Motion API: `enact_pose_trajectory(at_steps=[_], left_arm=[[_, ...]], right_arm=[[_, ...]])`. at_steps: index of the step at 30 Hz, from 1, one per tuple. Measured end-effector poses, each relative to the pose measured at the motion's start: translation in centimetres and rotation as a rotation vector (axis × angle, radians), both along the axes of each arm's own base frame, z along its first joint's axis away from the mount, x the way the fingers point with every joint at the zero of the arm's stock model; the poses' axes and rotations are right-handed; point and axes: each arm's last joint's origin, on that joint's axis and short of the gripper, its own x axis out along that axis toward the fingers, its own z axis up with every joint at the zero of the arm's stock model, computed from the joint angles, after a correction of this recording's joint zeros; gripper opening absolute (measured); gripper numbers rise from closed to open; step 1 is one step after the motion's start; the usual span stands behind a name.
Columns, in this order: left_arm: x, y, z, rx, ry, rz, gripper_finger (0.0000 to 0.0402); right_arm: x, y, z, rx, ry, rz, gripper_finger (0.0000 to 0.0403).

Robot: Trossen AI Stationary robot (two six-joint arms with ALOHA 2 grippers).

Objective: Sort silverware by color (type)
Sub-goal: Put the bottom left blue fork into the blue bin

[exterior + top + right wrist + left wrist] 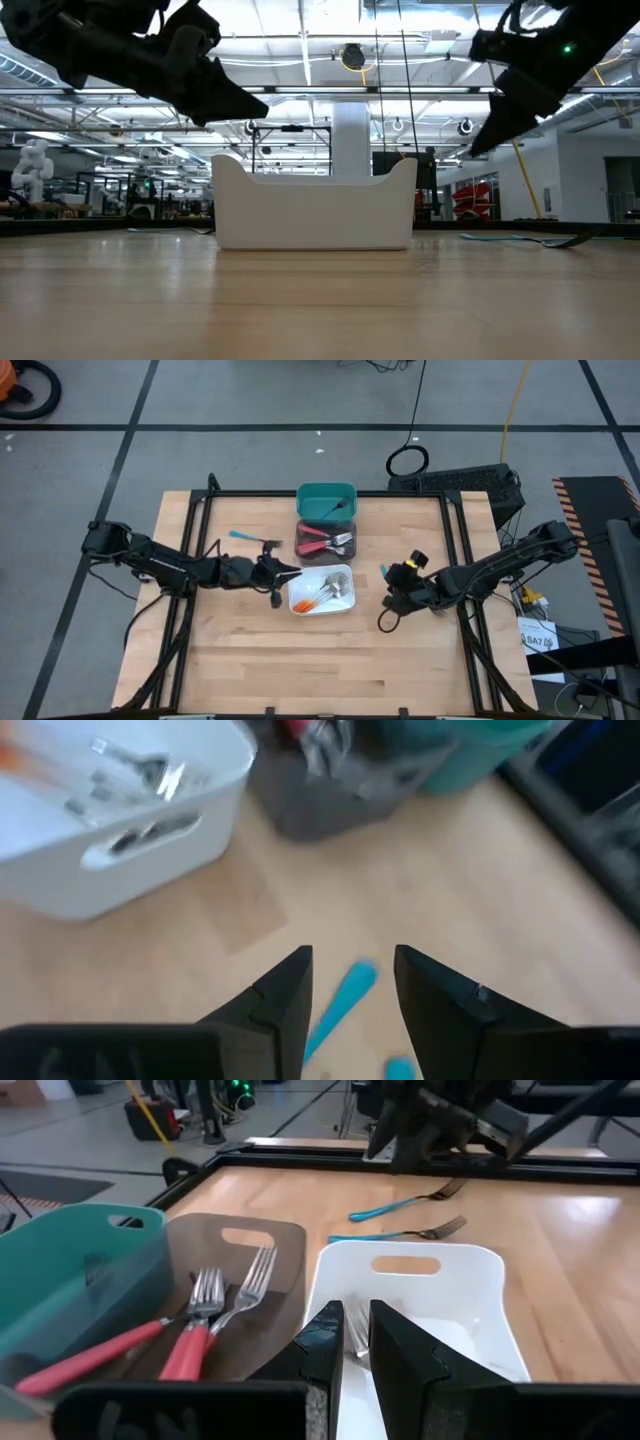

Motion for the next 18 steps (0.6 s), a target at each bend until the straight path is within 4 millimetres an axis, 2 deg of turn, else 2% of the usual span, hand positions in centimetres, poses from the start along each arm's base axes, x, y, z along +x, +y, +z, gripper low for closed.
enact_pose_trajectory(at_steps=[9,13,18], left_arm=[[0.0,-0.6,-0.3,0.011,0.021,-0.033,0.0053],[0.0,-0.9,-0.3,0.009,0.024,-0.046,0.0053],[-0.1,-1.1,-0.5,0.01,0.04,-0.054,0.0053]], right_arm=[[-0.2,0.1,-0.9,0.277,0.09,0.057,0.0139],[-0.2,0.1,-1.2,0.396,0.111,0.026,0.0139],[-0.1,0.2,-1.8,0.439,0.136,-0.024,0.0139]])
